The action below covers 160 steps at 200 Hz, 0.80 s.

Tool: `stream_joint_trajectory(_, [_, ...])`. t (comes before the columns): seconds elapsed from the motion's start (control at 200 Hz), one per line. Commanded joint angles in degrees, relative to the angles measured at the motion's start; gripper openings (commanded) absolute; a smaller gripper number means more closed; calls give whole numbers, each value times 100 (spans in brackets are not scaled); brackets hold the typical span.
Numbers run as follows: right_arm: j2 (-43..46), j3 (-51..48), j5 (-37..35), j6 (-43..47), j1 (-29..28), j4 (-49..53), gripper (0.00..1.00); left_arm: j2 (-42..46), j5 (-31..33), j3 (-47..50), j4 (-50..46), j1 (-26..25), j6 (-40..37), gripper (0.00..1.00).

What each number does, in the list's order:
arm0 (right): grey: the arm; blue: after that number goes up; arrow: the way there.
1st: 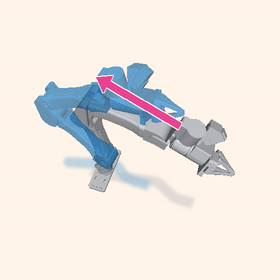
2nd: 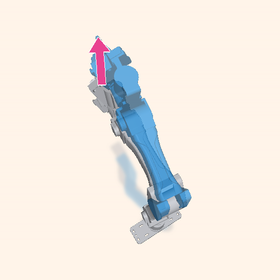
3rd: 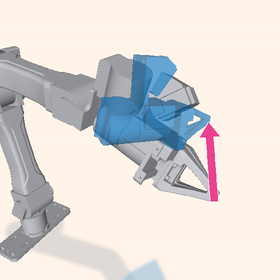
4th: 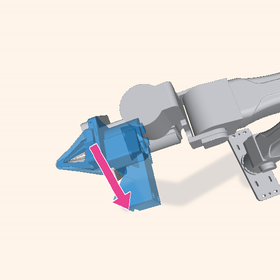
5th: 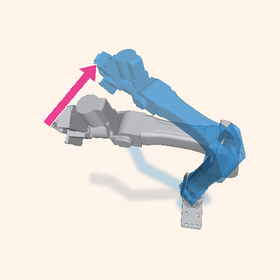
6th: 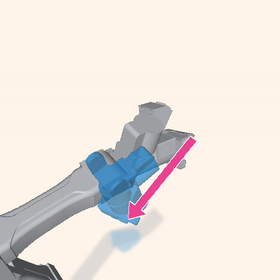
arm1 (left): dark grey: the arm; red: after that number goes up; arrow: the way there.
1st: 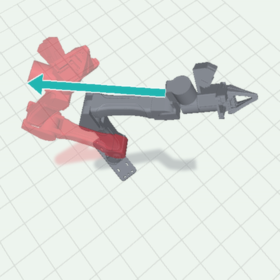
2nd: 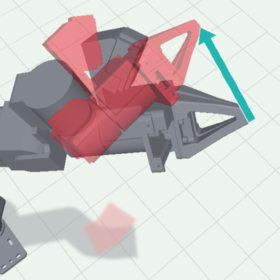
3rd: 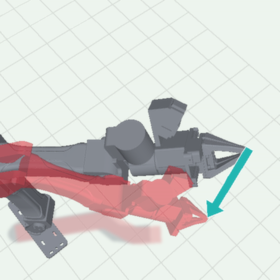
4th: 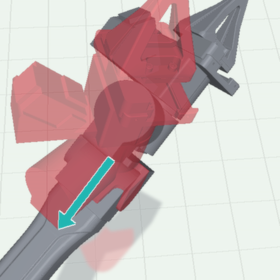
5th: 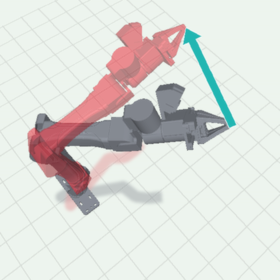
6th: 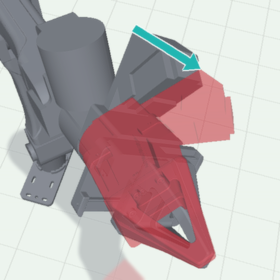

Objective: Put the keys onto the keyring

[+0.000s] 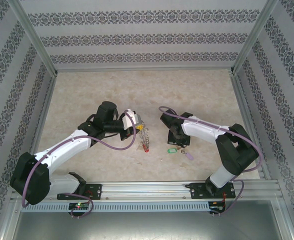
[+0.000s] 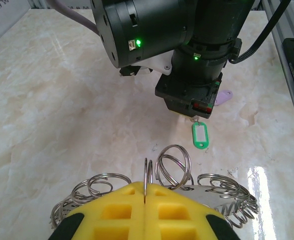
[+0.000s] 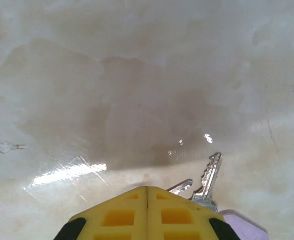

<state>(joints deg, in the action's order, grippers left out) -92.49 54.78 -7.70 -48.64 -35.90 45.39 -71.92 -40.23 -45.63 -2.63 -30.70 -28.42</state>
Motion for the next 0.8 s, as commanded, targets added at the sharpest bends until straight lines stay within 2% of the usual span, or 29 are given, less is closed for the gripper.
stream_joint_trajectory(0.0, [88, 172, -115, 239, -134, 107, 5, 137, -73, 9, -69, -61, -47, 0])
stream_joint_trajectory(0.04, [54, 216, -116, 213, -137, 201, 8, 143, -79, -1, -79, -68, -40, 0])
stream_joint_trajectory(0.115, [104, 210, -95, 64, -141, 227, 25, 145, -82, -11, -95, -62, -59, 0])
stream_joint_trajectory(0.155, [164, 172, -70, -27, -151, 179, 31, 149, -73, -10, -113, -59, -73, 0])
stream_joint_trajectory(0.24, [270, 76, -45, -265, -173, 127, 37, 150, -62, -1, -137, -66, -86, 0])
stream_joint_trajectory(0.56, [16, -90, 171, -564, -336, 15, 36, 98, -91, -17, -73, -64, -98, 0])
stream_joint_trajectory(0.794, [-73, -175, 113, -673, -355, -22, 30, 98, -117, -60, -158, -64, -119, 0])
